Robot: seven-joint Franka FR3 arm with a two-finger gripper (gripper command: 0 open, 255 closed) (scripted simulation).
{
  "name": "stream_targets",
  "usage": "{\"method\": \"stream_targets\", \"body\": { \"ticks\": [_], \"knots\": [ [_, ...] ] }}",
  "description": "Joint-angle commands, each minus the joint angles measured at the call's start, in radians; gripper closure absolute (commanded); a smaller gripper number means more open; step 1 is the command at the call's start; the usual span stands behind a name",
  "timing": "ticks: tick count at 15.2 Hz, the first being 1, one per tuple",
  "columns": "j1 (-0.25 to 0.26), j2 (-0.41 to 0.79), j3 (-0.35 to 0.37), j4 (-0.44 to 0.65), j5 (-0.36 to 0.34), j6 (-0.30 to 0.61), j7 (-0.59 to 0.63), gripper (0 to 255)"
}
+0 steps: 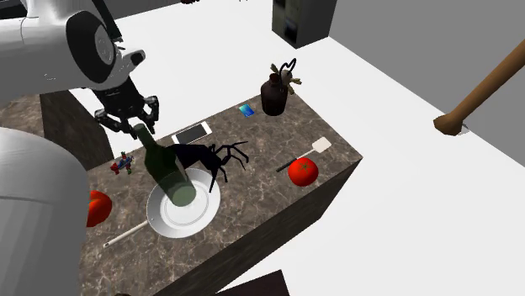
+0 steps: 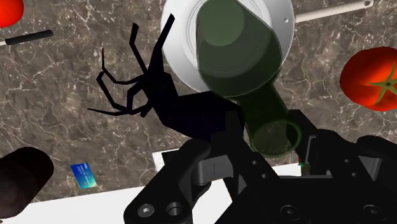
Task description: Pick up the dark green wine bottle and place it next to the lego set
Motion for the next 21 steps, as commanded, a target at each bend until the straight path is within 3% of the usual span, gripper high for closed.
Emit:
{"method": "stream_targets", "body": {
  "ticks": [1, 10, 16, 21],
  "knots": [
    [0.028, 0.018, 0.017, 0.038, 0.0, -0.017, 0.048, 255],
    [0.139, 0.151, 0.077, 0.239, 0.006, -0.079, 0.229, 255],
    [0.198, 0.329, 0.109, 0.527, 0.015, -0.184, 0.338, 255],
    [0.21, 0.269, 0.106, 0.357, 0.009, -0.075, 0.333, 255]
  ]
}}
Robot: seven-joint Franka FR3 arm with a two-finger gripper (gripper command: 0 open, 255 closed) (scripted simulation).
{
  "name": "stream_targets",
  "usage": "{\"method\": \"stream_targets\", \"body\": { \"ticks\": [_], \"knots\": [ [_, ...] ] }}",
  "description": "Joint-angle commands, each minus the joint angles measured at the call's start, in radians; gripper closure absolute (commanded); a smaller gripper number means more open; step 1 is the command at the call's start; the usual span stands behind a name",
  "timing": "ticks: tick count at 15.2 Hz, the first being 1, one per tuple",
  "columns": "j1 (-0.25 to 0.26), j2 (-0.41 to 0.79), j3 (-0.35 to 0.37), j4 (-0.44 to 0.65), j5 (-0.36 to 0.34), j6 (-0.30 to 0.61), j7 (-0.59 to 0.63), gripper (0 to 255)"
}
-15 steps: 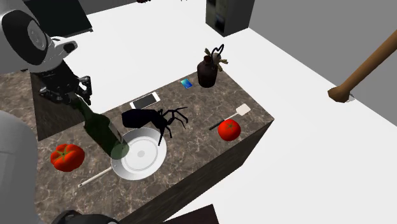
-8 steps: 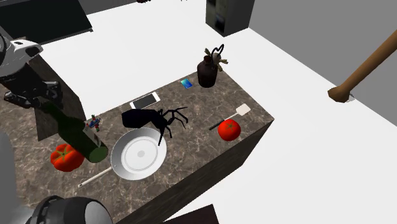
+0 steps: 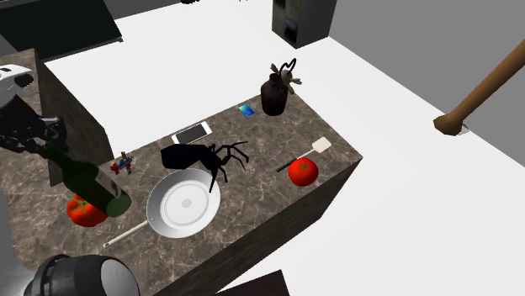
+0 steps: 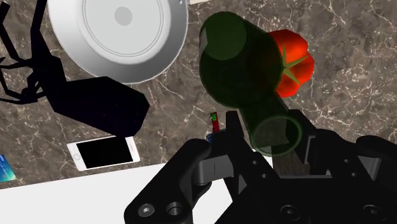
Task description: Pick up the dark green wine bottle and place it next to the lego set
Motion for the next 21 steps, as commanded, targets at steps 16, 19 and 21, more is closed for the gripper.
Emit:
{"method": "stream_targets", "body": {
  "ticks": [16, 19, 21],
  "knots": [
    [0.016, -0.065, -0.001, -0.316, -0.005, 0.253, -0.01, 255],
    [0.016, -0.064, -0.001, -0.316, -0.005, 0.252, -0.01, 255],
    [0.016, -0.064, -0.001, -0.316, -0.005, 0.252, -0.01, 255]
  ]
}}
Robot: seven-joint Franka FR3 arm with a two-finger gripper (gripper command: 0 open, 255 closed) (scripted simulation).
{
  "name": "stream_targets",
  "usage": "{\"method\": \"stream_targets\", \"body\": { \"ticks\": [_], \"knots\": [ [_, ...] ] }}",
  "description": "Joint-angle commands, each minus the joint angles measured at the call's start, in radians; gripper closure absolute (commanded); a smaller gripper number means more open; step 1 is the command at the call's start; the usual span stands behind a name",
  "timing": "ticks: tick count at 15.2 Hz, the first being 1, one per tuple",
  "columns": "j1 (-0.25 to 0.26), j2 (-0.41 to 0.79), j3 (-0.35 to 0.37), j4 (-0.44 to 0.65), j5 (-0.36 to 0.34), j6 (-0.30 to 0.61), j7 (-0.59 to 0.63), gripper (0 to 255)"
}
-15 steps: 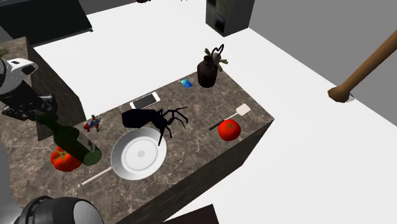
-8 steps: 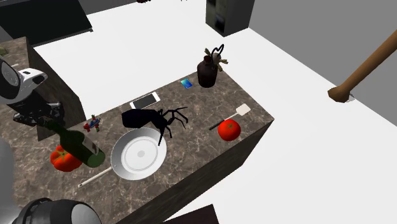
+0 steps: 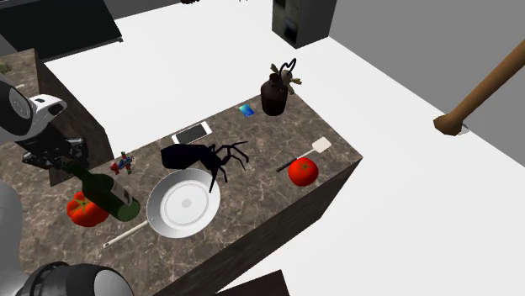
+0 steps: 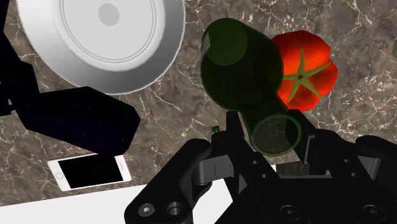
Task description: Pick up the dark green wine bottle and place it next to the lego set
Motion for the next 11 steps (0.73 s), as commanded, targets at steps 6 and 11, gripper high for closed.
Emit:
{"method": "stream_targets", "body": {
  "ticks": [6, 11],
  "knots": [
    [0.0, 0.0, 0.0, 0.0, 0.0, 0.0, 0.0, 0],
    [-0.01, 0.029, -0.001, 0.174, 0.002, -0.144, 0.003, 0]
  ]
}}
